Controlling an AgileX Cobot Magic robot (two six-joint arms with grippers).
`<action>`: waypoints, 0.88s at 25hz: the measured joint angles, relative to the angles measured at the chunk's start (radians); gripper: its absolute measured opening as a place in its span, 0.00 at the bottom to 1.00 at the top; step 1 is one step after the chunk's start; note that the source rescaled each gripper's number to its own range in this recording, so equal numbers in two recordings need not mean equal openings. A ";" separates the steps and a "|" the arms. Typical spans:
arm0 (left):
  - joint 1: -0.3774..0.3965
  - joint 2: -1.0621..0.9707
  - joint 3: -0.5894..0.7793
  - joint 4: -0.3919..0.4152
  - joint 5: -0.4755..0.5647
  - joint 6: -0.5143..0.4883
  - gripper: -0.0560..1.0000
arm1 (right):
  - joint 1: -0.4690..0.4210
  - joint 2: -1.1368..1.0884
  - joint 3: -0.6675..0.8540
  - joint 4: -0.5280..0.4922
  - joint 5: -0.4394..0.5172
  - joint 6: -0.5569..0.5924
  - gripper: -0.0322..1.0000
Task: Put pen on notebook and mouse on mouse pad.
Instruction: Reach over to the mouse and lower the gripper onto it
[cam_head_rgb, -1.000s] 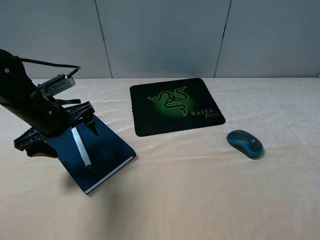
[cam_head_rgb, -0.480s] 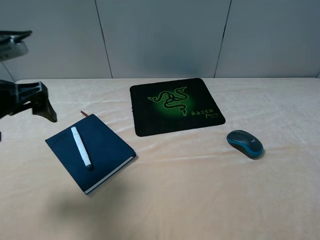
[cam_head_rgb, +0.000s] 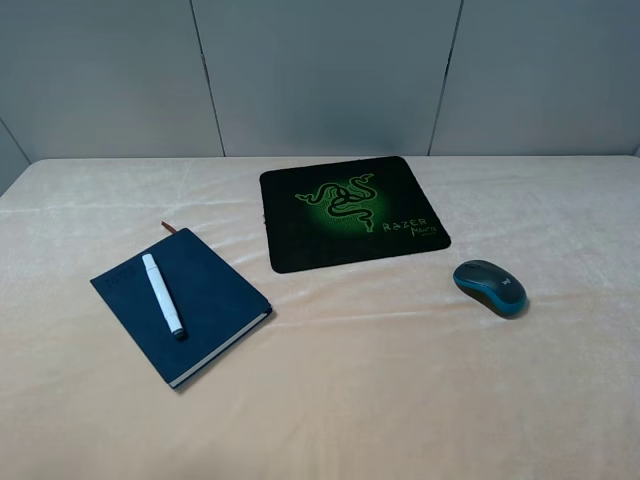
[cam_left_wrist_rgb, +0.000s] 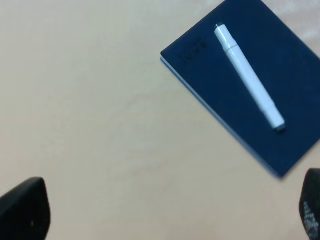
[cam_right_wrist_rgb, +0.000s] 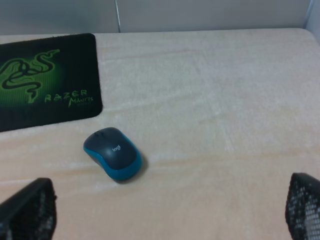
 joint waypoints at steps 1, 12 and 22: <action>0.000 -0.035 0.000 -0.001 0.022 0.039 1.00 | 0.000 0.000 0.000 0.000 0.000 0.000 1.00; 0.000 -0.270 0.037 -0.095 0.060 0.267 1.00 | 0.000 0.000 0.000 0.000 0.000 0.000 1.00; 0.099 -0.377 0.193 -0.174 0.053 0.288 1.00 | 0.000 0.000 0.000 0.000 0.000 0.000 1.00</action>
